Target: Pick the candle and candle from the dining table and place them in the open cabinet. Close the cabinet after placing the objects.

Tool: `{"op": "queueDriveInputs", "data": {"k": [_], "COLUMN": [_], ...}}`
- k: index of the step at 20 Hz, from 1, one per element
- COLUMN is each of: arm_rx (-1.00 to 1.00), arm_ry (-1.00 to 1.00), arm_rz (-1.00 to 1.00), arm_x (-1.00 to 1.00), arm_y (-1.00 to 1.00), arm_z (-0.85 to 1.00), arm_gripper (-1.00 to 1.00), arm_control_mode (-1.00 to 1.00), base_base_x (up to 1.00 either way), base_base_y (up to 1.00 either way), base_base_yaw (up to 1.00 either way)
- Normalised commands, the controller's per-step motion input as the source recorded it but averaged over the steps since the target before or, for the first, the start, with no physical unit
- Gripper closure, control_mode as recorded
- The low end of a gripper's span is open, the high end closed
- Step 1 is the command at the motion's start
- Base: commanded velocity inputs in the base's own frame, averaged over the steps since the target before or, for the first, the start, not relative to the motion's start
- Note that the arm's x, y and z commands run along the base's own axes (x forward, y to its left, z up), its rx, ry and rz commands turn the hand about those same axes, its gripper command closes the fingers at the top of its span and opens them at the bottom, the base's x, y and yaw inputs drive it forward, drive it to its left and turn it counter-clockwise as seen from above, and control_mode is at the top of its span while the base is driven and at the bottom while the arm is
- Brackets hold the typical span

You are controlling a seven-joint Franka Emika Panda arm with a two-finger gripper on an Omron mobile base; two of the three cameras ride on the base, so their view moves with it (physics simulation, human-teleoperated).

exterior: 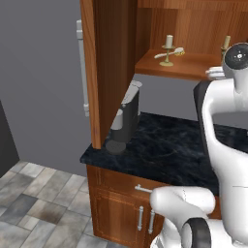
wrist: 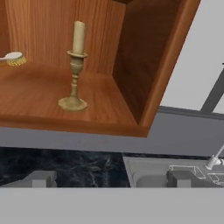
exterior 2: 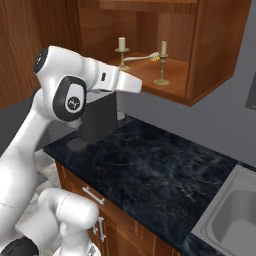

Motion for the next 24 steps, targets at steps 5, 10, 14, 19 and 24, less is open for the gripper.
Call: {"op": "queueDriveInputs", "data": {"k": [5,10,14,19,24], "arm_rx": [0.0,-0.09,-0.13,-0.17,-0.1], "arm_ry": [-0.01,-0.01,0.0,0.0,0.01], "arm_rz": [0.01,0.09,0.11,0.1,0.08], "arm_x": [-0.64,-0.5,-0.41,-0.45,-0.61], "arm_y": [0.44,0.53,0.47,0.36,0.21], "arm_z": [0.0,-0.09,-0.22,-0.22,-0.02], "arm_gripper": [-1.0,-1.0,-1.0,-1.0,-1.0], "arm_control_mode": [-1.0,-1.0,-1.0,-1.0,-1.0], "base_base_x": [0.0,0.0,0.0,0.0,0.0], "base_base_y": [0.0,0.0,0.0,0.0,0.0], "base_base_yaw": [0.0,0.0,0.0,0.0,0.0]}}
